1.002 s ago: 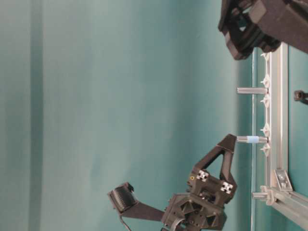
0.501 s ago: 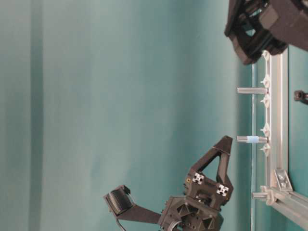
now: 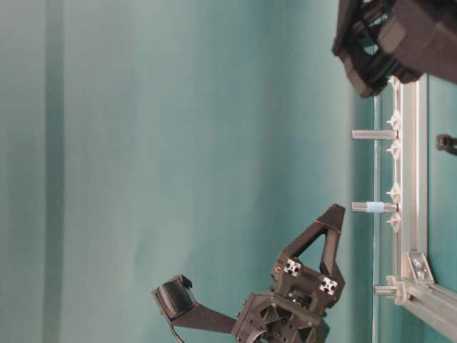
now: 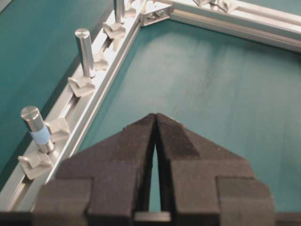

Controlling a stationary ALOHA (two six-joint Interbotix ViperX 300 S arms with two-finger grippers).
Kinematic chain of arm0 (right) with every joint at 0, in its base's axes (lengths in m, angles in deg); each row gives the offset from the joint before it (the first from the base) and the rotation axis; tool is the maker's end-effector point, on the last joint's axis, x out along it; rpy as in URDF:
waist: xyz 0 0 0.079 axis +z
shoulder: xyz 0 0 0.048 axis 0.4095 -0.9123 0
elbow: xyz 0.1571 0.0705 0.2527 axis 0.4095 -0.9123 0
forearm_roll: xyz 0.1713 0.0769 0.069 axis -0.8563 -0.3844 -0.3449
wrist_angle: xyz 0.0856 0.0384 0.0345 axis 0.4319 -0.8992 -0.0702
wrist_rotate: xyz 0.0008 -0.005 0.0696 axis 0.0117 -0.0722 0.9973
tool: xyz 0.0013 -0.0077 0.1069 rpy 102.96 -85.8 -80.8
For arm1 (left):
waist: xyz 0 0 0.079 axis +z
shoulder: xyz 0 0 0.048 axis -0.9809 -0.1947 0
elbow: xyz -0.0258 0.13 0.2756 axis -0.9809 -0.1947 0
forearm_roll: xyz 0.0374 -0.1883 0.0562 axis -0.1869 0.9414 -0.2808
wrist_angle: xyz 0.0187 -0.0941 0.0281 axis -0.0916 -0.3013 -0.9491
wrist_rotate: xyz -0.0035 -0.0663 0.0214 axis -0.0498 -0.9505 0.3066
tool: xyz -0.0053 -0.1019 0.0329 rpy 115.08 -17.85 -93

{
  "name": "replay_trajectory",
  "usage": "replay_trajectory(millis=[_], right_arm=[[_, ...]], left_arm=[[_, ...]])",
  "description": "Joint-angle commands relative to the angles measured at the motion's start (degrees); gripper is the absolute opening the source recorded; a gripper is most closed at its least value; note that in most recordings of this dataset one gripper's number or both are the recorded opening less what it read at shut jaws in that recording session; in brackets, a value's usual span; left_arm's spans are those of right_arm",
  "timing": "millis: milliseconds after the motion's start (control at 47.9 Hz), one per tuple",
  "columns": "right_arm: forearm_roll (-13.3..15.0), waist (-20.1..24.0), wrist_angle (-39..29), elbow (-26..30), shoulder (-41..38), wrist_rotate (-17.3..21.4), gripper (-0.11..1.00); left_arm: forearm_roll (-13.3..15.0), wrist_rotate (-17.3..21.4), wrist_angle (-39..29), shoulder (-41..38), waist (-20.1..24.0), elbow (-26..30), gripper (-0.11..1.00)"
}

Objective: Insert the wire through the string loop located in the center.

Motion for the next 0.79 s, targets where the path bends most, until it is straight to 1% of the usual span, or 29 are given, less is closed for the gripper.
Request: replay_trajectory(millis=[0,84,251,626,772], right_arm=[[0.00,0.44,0.26,0.97,0.79,0.09,0.32],[0.09,0.62,0.18,0.88,0.79,0.09,0.28],[0.09,0.88,-0.18,0.97,0.53,0.09,0.27],[0.00,1.14,-0.26,3.43,-2.02,1.32,0.30],[0.00,1.14,-0.26,3.60,-2.64,1.49,0.30]], left_arm=[[-0.18,-0.53,0.26,1.49,-0.09,0.53,0.00],[-0.18,-0.53,0.26,1.58,-0.09,0.53,0.00],[-0.18,-0.53,0.18,1.49,-0.18,0.53,0.00],[-0.18,-0.53,0.26,1.85,-0.18,0.44,0.00],[-0.18,-1.23,0.00,1.93,-0.09,0.53,0.00]])
